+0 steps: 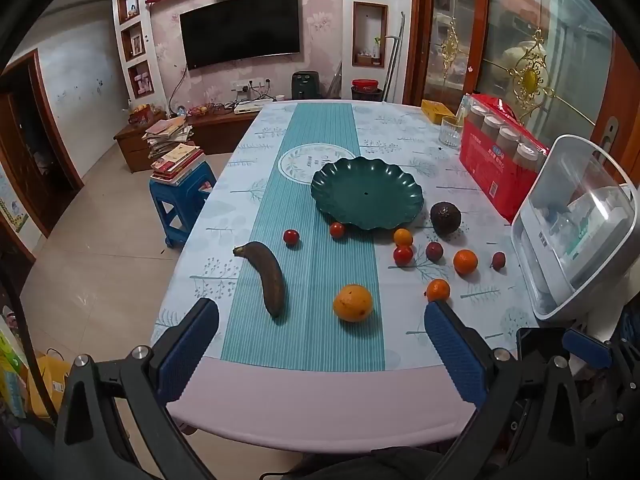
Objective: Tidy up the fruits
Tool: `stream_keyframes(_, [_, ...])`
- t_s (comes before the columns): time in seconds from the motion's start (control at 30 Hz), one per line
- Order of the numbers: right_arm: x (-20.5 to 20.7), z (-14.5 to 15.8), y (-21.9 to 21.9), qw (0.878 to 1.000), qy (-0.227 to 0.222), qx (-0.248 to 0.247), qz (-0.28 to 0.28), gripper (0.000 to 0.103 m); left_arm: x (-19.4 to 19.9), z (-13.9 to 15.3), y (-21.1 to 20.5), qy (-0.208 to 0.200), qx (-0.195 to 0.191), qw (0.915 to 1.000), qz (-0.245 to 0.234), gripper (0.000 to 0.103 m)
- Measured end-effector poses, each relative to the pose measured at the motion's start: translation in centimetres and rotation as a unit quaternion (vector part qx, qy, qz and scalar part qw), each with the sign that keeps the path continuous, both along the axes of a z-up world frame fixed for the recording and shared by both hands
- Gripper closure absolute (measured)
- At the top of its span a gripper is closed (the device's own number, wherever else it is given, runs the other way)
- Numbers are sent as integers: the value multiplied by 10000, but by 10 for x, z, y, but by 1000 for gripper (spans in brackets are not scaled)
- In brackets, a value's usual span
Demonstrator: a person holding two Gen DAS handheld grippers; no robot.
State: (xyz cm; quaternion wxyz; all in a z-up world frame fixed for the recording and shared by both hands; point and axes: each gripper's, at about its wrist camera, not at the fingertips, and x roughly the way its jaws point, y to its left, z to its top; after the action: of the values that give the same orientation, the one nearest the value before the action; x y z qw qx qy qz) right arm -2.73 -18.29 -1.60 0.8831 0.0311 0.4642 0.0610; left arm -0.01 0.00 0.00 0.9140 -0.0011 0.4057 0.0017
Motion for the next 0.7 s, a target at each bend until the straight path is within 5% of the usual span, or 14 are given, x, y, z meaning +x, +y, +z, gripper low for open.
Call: stream_keyframes(0.7, [1, 2, -1, 10000, 20, 33, 3, 0, 1, -3, 1, 40, -98, 9999, -74, 1])
